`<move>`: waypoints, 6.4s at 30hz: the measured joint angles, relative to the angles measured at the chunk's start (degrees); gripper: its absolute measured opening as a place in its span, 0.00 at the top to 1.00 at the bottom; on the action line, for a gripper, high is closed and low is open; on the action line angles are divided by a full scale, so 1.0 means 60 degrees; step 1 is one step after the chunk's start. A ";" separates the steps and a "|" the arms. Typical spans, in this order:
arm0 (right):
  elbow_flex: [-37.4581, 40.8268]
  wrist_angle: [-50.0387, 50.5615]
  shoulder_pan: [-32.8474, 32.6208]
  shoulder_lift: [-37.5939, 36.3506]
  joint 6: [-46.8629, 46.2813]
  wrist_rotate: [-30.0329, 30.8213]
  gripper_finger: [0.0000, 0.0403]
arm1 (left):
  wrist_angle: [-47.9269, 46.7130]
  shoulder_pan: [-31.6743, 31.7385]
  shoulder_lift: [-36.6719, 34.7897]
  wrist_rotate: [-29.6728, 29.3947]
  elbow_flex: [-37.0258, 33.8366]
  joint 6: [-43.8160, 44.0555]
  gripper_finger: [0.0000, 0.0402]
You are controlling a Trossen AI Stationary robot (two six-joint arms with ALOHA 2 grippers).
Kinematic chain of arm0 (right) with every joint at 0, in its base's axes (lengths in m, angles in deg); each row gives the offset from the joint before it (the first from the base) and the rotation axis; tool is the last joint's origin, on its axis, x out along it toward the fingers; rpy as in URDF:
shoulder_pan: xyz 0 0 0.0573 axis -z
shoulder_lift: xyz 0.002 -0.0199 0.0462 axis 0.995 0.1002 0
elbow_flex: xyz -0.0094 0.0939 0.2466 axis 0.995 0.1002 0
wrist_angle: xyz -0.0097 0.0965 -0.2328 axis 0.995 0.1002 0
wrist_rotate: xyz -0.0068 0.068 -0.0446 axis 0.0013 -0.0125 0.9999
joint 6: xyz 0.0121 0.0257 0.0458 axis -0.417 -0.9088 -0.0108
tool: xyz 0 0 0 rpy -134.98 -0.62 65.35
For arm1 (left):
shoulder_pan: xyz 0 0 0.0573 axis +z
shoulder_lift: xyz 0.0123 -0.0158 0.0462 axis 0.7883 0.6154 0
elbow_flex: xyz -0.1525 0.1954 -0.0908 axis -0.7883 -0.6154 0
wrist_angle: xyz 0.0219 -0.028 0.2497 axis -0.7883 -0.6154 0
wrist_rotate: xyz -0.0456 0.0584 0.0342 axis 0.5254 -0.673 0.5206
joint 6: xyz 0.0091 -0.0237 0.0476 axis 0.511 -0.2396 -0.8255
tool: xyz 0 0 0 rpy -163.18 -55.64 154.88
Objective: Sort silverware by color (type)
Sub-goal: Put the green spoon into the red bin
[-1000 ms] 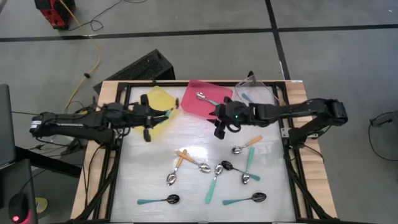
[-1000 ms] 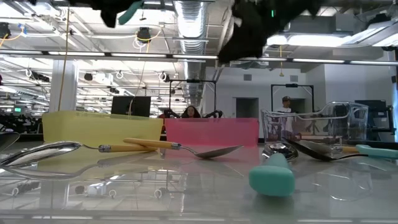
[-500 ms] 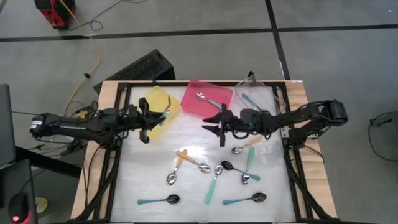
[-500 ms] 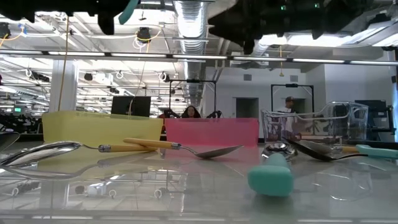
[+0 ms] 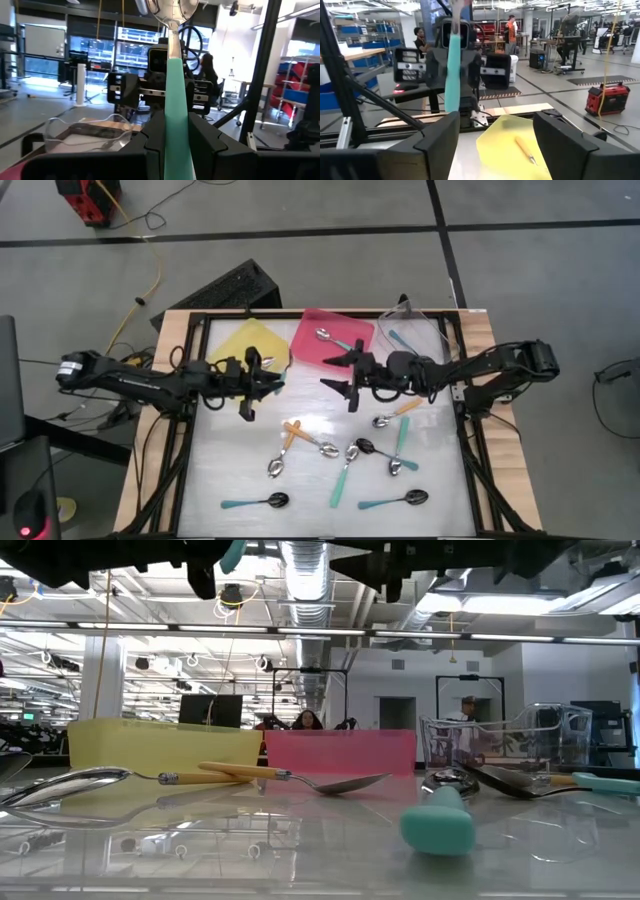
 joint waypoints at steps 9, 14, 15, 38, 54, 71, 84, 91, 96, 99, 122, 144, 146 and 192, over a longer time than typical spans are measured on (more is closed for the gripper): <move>-0.0191 -0.0699 -0.0095 0.0707 -0.0076 -0.0017 0.30 | 0.0546 0.0000 0.0431 0.0498 0.0004 0.0128 0.90; -0.0654 -0.0579 -0.0022 0.1293 -0.0112 0.0049 0.30 | 0.0602 -0.0024 0.0410 0.0517 0.0011 0.0161 0.90; -0.0673 -0.0533 -0.0025 0.1374 -0.0138 0.0052 0.30 | 0.0576 -0.0057 0.0400 0.0497 0.0007 0.0170 0.90; -0.0771 0.4958 -0.2065 0.1161 -0.3574 -0.2645 0.30 | -0.0749 -0.0259 -0.0876 0.0229 0.0004 0.0109 0.90; -0.0771 0.5008 -0.1487 0.1161 -0.3227 0.0750 0.30 | -0.1097 -0.0259 -0.0872 0.0153 0.0004 0.0182 0.90; -0.0592 0.4099 -0.1227 0.1588 -0.2835 0.0701 0.30 | -0.1146 -0.0259 -0.0872 0.0212 0.0004 0.0285 0.90; -0.0600 0.2864 -0.1168 0.2108 -0.2661 0.0684 0.30 | -0.1772 -0.0259 -0.1500 0.0133 0.0004 0.0399 0.90; -0.0600 -0.0236 -0.0774 0.2068 -0.1481 0.0466 0.30 | -0.1876 -0.0259 -0.1700 0.0461 0.0004 0.0191 0.90; -0.0661 -0.2015 -0.0503 0.2068 -0.0844 -0.0040 0.30 | -0.1712 -0.0266 -0.1615 0.0746 0.0004 -0.0081 0.90; -0.1053 -0.1678 -0.0396 0.2068 -0.0748 -0.0061 0.30 | -0.1647 -0.0262 -0.1615 0.0735 0.0004 -0.0081 0.90; -0.2789 -0.0701 -0.0287 0.2254 0.0250 -0.0333 0.30 | -0.1000 -0.0262 -0.1217 0.0739 0.0007 -0.0408 0.90; -0.2807 -0.0657 -0.0335 0.2254 0.0174 -0.0388 0.30 | 0.0888 -0.0204 0.0649 0.0468 0.0013 -0.0501 0.90; -0.2807 -0.0661 -0.0331 0.2254 0.0174 -0.0387 0.30 | 0.0904 -0.0181 0.0754 0.0477 0.0011 -0.0505 0.90; -0.2774 0.0611 -0.0714 0.1847 0.0519 0.0963 0.84 | -0.0948 -0.0135 0.1933 0.0795 0.1002 -0.0411 0.60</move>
